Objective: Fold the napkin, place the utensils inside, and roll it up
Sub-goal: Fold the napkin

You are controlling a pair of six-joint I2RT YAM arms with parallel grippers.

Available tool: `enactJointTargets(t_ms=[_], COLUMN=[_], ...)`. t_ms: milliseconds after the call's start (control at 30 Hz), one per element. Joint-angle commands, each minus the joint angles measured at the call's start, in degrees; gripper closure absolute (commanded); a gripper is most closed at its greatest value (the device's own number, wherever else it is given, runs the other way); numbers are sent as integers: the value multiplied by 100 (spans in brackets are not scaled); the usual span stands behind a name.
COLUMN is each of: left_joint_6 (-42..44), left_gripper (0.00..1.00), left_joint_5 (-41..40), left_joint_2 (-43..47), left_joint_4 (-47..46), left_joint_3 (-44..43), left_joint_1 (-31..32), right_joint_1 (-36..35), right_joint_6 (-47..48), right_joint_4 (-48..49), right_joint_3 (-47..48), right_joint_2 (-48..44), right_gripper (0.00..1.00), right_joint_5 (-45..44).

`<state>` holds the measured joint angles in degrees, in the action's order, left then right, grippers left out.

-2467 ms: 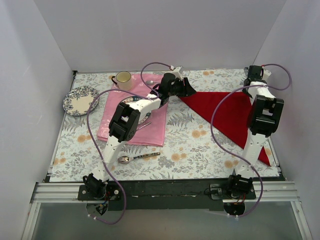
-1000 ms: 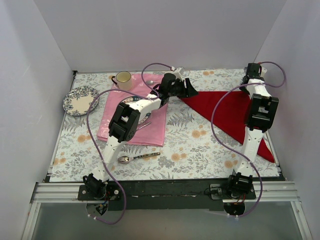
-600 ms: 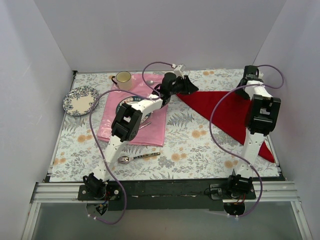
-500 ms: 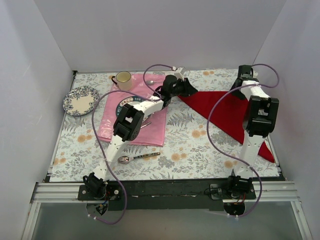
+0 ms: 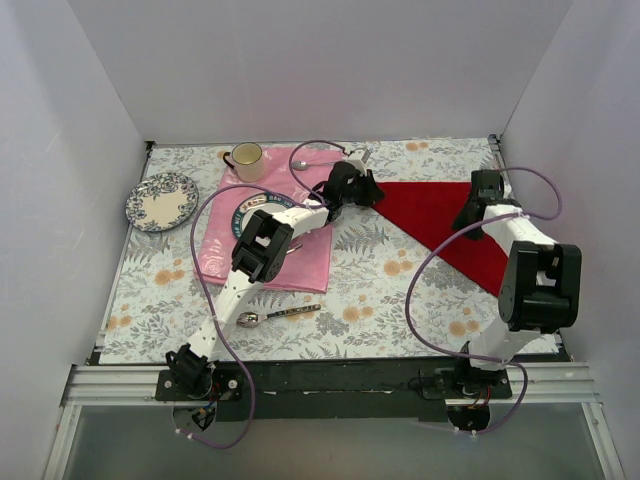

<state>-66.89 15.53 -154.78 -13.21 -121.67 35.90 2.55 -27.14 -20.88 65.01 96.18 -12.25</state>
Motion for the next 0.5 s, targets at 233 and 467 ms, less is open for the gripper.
enactJointTargets(t_ms=[233, 467], left_joint_6=[212, -104], left_gripper=[92, 93], left_joint_5=[-6, 231], left_joint_2=[449, 378], left_joint_4=[381, 311], left_joint_3=[187, 117], left_joint_1=[-74, -74], right_joint_1=[1431, 1846], right_joint_6=[-503, -485], right_joint_4=[-108, -390], right_joint_3=[-2245, -2546], right_joint_2=[-1433, -2401], right_gripper=[69, 69], right_joint_5=[-322, -822])
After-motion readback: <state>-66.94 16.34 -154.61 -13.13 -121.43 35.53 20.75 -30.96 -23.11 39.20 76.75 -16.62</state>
